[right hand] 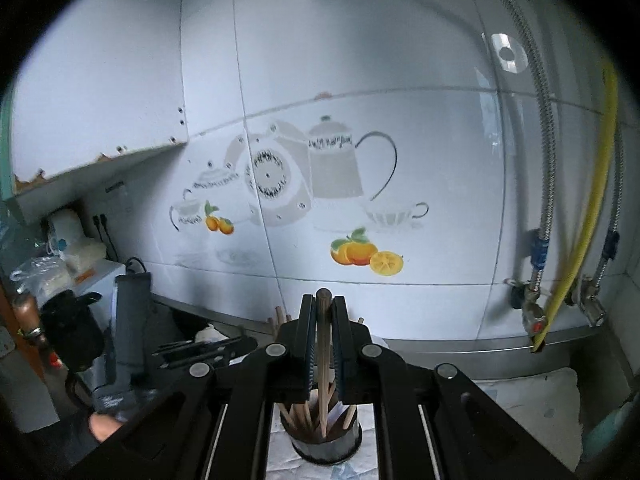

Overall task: Organize utensils
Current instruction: 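Open both tools to drop the chopsticks into the pot, then lower both tools to the last chopsticks on the mat and grasp one each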

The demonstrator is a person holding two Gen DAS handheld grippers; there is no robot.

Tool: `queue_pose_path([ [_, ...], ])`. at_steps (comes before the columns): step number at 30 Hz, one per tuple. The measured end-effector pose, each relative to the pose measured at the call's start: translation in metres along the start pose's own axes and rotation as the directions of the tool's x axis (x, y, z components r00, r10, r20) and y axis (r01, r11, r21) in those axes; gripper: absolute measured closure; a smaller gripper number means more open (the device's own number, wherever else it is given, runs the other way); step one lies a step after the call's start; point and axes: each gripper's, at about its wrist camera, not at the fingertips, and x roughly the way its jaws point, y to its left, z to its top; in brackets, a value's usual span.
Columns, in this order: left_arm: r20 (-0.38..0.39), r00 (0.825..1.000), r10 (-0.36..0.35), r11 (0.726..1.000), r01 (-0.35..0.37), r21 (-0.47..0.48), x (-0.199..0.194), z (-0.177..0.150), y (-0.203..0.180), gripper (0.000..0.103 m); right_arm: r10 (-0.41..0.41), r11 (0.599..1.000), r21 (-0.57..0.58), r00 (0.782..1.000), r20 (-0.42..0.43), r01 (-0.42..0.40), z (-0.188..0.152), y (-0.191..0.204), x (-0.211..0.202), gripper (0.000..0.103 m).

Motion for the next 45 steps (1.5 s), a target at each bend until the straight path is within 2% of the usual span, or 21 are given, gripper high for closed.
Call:
queue_pose_path([
  [10, -0.027, 1.0, 0.008, 1.0, -0.008, 0.006, 0.003, -0.004, 0.005, 0.095, 0.011, 1.0, 0.001, 0.989, -0.148, -0.01, -0.033, -0.002, 0.047, 0.093],
  [16, -0.038, 0.999, -0.001, 1.0, 0.001, -0.014, 0.0, -0.002, 0.007, 0.094, 0.001, 1.0, -0.002, 0.988, -0.157, -0.001, -0.034, -0.005, 0.044, 0.093],
  [17, -0.036, 0.999, -0.002, 1.0, 0.001, -0.015, -0.001, -0.002, 0.006, 0.094, 0.0, 1.0, -0.005, 0.987, -0.158, -0.001, -0.034, -0.004, 0.044, 0.089],
  [19, -0.033, 0.999, -0.005, 1.0, 0.004, -0.016, -0.003, -0.001, 0.005, 0.093, -0.006, 1.0, -0.009, 0.988, -0.152, 0.004, -0.032, -0.005, 0.04, 0.071],
  [20, -0.035, 0.999, -0.003, 1.0, 0.003, -0.018, -0.003, -0.001, 0.005, 0.093, -0.008, 1.0, -0.011, 0.99, -0.142, 0.006, -0.03, -0.005, 0.038, 0.059],
  [24, -0.028, 1.0, 0.001, 1.0, -0.001, -0.017, -0.009, -0.001, 0.0, 0.086, -0.015, 1.0, -0.026, 0.994, -0.112, 0.012, -0.027, -0.004, 0.023, 0.058],
  [28, -0.012, 1.0, -0.001, 1.0, 0.001, -0.02, -0.022, -0.003, -0.004, 0.085, -0.024, 0.999, -0.028, 0.996, -0.091, 0.021, -0.028, -0.007, 0.0, 0.058],
  [32, -0.01, 1.0, -0.012, 1.0, 0.012, -0.021, -0.038, -0.013, -0.012, 0.085, -0.019, 1.0, 0.001, 0.993, -0.121, 0.019, -0.041, -0.019, -0.017, 0.058],
  [40, -0.081, 0.995, -0.052, 0.999, 0.053, 0.007, -0.047, -0.053, -0.042, 0.085, -0.06, 0.996, 0.043, 0.961, -0.271, 0.074, -0.099, -0.05, -0.028, 0.059],
  [45, -0.156, 0.984, -0.082, 0.997, 0.081, -0.009, -0.036, -0.083, -0.055, 0.085, -0.067, 0.993, 0.064, 0.916, -0.395, 0.1, -0.147, -0.069, -0.019, 0.064],
])
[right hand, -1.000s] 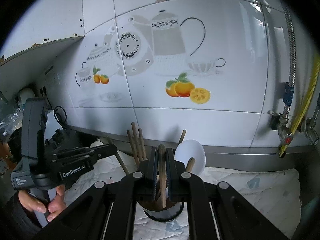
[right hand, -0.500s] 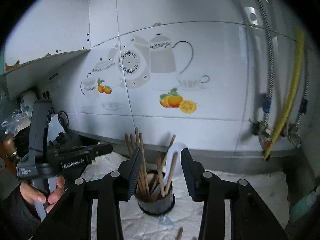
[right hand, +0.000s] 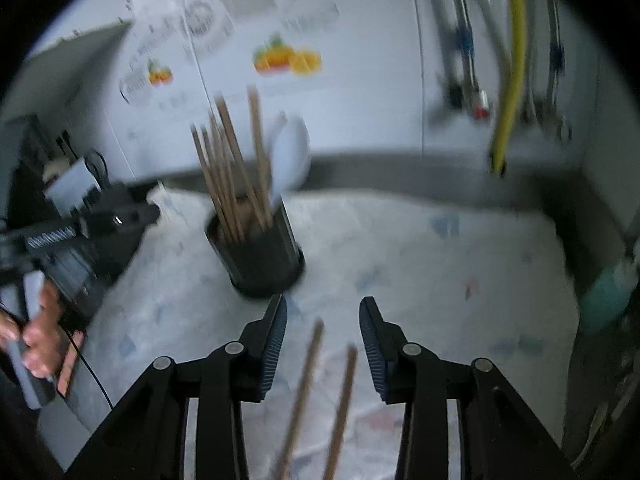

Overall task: Organize utensils
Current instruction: 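Lower both tools to the last chopsticks on the mat and grasp one each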

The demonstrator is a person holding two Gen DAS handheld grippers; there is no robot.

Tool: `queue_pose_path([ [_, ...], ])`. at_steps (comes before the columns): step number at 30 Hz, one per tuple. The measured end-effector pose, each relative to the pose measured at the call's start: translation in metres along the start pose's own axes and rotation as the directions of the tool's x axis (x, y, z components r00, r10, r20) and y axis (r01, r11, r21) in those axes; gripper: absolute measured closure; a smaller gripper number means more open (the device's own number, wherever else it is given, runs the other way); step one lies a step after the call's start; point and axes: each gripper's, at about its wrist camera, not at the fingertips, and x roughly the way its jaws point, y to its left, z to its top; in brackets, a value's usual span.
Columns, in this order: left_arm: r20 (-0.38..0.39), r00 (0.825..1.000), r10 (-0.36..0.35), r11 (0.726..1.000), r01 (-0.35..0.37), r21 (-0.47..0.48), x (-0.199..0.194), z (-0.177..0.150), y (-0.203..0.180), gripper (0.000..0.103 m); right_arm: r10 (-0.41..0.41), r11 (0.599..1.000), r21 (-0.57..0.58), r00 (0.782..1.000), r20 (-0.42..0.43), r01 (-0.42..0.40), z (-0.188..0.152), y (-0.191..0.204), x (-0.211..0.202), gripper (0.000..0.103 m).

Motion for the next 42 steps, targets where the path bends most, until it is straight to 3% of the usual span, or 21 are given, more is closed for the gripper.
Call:
queue_pose_path([
  [7, -0.101, 0.995, 0.002, 1.0, -0.001, 0.017, 0.033, -0.035, -0.012, 0.085, 0.007, 1.0, 0.029, 0.986, -0.166, -0.002, -0.043, -0.016, 0.051, 0.075],
  [21, -0.239, 0.97, -0.033, 0.998, 0.043, 0.037, 0.084, -0.067, -0.019, 0.085, -0.005, 0.998, 0.062, 0.959, -0.284, 0.023, -0.05, -0.023, 0.112, 0.083],
  [26, -0.278, 0.959, -0.051, 0.997, 0.065, 0.04, 0.103, -0.073, -0.024, 0.085, -0.027, 0.997, 0.055, 0.957, -0.289, 0.045, -0.05, -0.025, 0.115, 0.093],
  [37, -0.388, 0.917, -0.089, 0.994, 0.109, 0.03, 0.157, -0.089, -0.048, 0.084, -0.029, 0.995, 0.084, 0.979, -0.204, 0.047, -0.038, -0.034, 0.074, 0.093],
  [38, -0.392, 0.916, -0.085, 0.994, 0.106, 0.032, 0.162, -0.09, -0.049, 0.083, -0.03, 0.995, 0.085, 0.982, -0.189, 0.047, -0.035, -0.035, 0.067, 0.093],
  [41, -0.401, 0.913, -0.074, 0.995, 0.093, 0.027, 0.174, -0.092, -0.052, 0.055, -0.032, 0.995, 0.088, 0.987, -0.156, 0.046, -0.03, -0.036, 0.053, 0.093],
  [42, -0.401, 0.913, -0.072, 0.996, 0.09, 0.028, 0.178, -0.093, -0.053, 0.055, -0.032, 0.995, 0.087, 0.989, -0.146, 0.045, -0.03, -0.036, 0.048, 0.093],
])
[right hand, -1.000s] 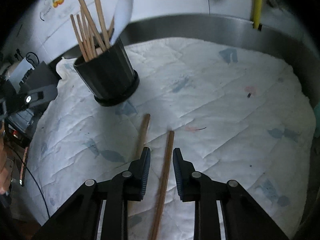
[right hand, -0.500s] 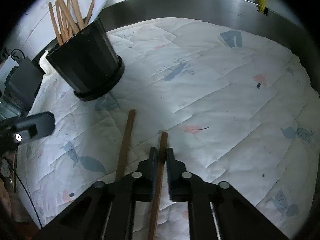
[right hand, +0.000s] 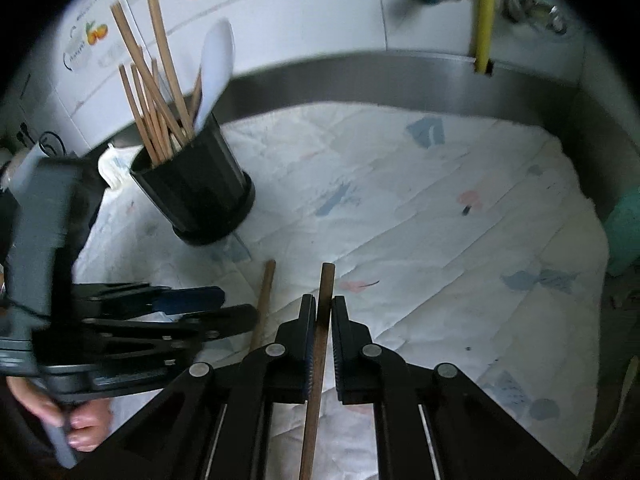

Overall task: Organize utensils
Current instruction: 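Lower both tools to the last chopsticks on the mat and grasp one each, then lift both held chopsticks and carry them over the black pot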

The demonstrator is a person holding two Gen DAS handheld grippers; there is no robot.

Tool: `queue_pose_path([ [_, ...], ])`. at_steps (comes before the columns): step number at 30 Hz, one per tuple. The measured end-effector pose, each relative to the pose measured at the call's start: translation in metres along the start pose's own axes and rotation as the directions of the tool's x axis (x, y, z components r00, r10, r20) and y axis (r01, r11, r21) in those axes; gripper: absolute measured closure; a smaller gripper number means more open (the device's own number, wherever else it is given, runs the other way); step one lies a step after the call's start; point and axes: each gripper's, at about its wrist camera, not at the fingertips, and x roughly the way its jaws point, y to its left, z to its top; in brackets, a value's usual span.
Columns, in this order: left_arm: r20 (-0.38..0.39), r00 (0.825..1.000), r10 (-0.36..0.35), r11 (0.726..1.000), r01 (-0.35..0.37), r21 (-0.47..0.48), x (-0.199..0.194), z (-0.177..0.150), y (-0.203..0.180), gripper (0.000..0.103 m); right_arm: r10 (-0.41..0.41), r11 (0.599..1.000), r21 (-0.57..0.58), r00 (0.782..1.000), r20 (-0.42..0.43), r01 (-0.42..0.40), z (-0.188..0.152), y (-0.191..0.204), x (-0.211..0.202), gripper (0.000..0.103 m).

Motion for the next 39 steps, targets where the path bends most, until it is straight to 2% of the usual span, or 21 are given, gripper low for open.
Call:
queue_pose_path([
  [10, -0.005, 0.999, 0.047, 0.999, -0.047, 0.017, 0.026, 0.011, -0.007, 0.056, -0.009, 0.999, 0.034, 0.999, 0.053, 0.007, -0.008, -0.007, -0.024, 0.093],
  [16, 0.006, 0.994, 0.109, 0.993, -0.109, 0.051, 0.034, 0.014, -0.015, 0.065, -0.015, 0.999, 0.046, 0.996, 0.086, 0.011, -0.01, -0.011, -0.04, 0.093],
  [19, 0.009, 0.99, 0.139, 0.988, -0.139, 0.07, 0.036, 0.016, -0.019, 0.067, -0.015, 0.999, 0.043, 0.995, 0.099, 0.011, -0.01, -0.01, -0.047, 0.093],
  [23, 0.014, 0.979, 0.203, 0.973, -0.203, 0.11, 0.038, 0.014, -0.027, 0.08, -0.016, 0.999, 0.045, 0.993, 0.119, 0.011, -0.01, -0.008, -0.054, 0.093],
  [25, 0.02, 0.978, 0.208, 0.972, -0.209, 0.107, 0.037, 0.013, -0.025, 0.088, -0.016, 0.999, 0.044, 0.991, 0.129, 0.01, -0.01, -0.007, -0.059, 0.093],
  [29, 0.027, 0.984, 0.178, 0.98, -0.18, 0.084, 0.031, 0.011, -0.019, 0.091, -0.012, 0.999, 0.042, 0.989, 0.147, 0.006, -0.01, -0.005, -0.066, 0.093],
  [33, 0.088, 0.989, 0.12, 0.99, -0.126, 0.059, 0.002, 0.006, -0.013, 0.092, 0.002, 0.999, 0.031, 0.985, 0.174, -0.007, -0.007, 0.0, -0.075, 0.093],
  [36, 0.146, 0.985, 0.094, 0.993, -0.104, 0.061, -0.026, 0.003, -0.012, 0.092, 0.017, 1.0, 0.015, 0.98, 0.198, -0.02, -0.004, 0.006, -0.084, 0.093],
  [39, 0.218, 0.973, 0.07, 0.995, -0.084, 0.054, -0.065, -0.003, -0.008, 0.093, 0.033, 0.999, -0.007, 0.974, 0.225, -0.033, -0.001, 0.013, -0.094, 0.093],
])
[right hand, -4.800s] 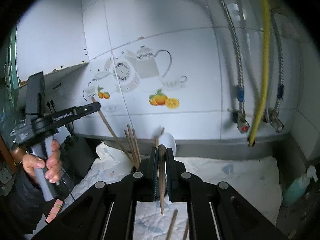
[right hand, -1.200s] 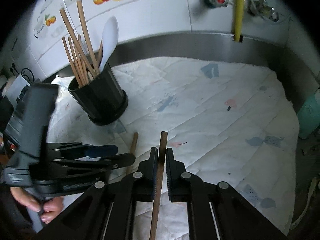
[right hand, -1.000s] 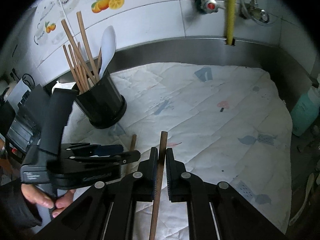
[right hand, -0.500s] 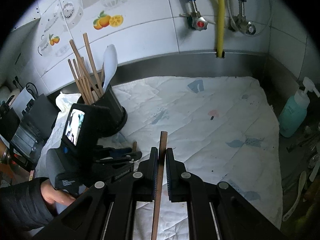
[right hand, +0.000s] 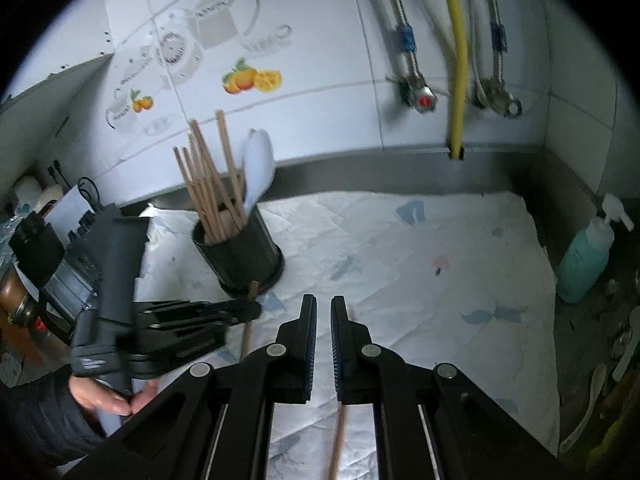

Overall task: Organize utensils
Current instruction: 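Lift both held chopsticks and carry them over the black pot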

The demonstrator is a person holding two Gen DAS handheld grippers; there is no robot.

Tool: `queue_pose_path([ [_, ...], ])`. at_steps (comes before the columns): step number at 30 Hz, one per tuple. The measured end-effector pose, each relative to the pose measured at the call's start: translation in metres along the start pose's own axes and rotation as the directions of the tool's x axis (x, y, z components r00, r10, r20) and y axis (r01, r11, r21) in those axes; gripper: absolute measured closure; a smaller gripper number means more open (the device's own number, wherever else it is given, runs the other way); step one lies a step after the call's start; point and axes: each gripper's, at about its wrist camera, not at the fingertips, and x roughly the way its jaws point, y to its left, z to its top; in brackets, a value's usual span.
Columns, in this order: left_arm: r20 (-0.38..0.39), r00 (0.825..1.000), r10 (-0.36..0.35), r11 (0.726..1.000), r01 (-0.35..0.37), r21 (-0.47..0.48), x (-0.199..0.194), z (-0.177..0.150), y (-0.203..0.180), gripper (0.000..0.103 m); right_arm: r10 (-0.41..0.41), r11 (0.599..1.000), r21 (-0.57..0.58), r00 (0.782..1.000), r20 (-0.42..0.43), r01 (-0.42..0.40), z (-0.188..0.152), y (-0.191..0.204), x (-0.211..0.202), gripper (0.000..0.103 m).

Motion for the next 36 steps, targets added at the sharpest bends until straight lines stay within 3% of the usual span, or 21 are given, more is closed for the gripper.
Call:
queue_pose_path([
  [7, 0.139, 0.99, 0.01, 1.0, -0.008, -0.012, -0.072, 0.011, 0.012, 0.096, 0.008, 1.0, -0.025, 1.0, -0.002, -0.009, 0.001, 0.005, 0.003, 0.093],
  [12, 0.191, 0.981, 0.017, 0.999, -0.008, -0.049, -0.103, 0.014, 0.024, 0.096, 0.01, 1.0, 0.015, 0.995, -0.1, -0.008, -0.016, -0.009, 0.038, 0.093],
  [22, 0.28, 0.959, 0.029, 0.997, -0.007, -0.082, -0.153, 0.03, 0.05, 0.096, -0.045, 0.998, 0.039, 0.958, -0.284, 0.058, -0.05, -0.035, 0.113, 0.093],
  [28, 0.376, 0.926, 0.037, 0.997, -0.007, -0.081, -0.194, 0.06, 0.062, 0.096, -0.056, 0.997, 0.039, 0.942, -0.33, 0.073, -0.054, -0.038, 0.135, 0.091],
  [36, 0.505, 0.862, 0.051, 0.998, -0.024, -0.06, -0.243, 0.103, 0.068, 0.096, -0.071, 0.996, 0.028, 0.938, -0.341, 0.085, -0.05, -0.036, 0.145, 0.088],
])
